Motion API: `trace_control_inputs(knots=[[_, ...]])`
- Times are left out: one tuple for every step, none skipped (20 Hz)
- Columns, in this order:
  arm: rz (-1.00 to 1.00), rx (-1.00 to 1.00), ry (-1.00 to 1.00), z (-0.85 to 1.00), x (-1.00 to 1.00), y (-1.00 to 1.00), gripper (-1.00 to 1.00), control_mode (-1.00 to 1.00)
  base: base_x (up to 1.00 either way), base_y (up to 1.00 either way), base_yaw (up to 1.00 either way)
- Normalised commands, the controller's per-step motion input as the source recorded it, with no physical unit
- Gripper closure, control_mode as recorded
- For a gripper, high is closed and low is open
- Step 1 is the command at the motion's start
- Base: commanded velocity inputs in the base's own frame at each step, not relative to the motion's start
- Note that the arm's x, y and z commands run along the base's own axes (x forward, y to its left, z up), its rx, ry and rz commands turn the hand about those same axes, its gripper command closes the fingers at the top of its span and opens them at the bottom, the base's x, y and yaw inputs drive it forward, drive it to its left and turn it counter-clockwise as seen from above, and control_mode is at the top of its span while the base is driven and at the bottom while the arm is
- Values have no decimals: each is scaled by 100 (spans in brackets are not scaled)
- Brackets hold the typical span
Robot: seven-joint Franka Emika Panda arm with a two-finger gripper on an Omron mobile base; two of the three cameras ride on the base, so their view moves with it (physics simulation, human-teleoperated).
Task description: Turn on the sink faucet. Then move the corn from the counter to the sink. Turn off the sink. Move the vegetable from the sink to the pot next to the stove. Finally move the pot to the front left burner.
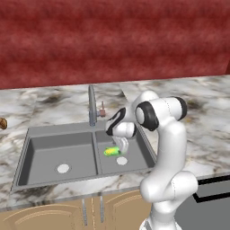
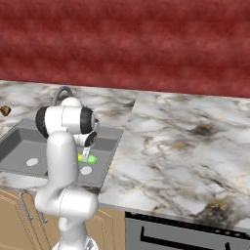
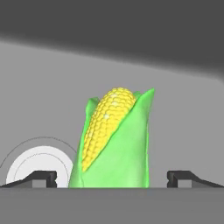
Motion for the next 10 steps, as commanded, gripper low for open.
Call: trace_control_inputs(knots=[[0, 0, 0, -18, -44, -1, -100, -100, 0, 0, 0], [0, 0, 0, -15, -40, -2, -100, -100, 0, 0, 0], [0, 0, 0, -14, -38, -5, -100, -100, 0, 0, 0], [0, -1, 0, -16, -27, -2, -100, -100, 0, 0, 0], [0, -3, 0, -19, -19, 0, -100, -100, 0, 0, 0], [0, -4, 0, -19, -9, 0, -100, -100, 0, 0, 0], [0, -5, 0, -20, 0, 0, -100, -100, 0, 0, 0], [0, -5, -1, -20, 0, 0, -100, -100, 0, 0, 0], [0, -6, -2, -23, 0, 0, -100, -100, 0, 0, 0], [0, -7, 0, -28, 3, 0, -100, -100, 0, 0, 0]])
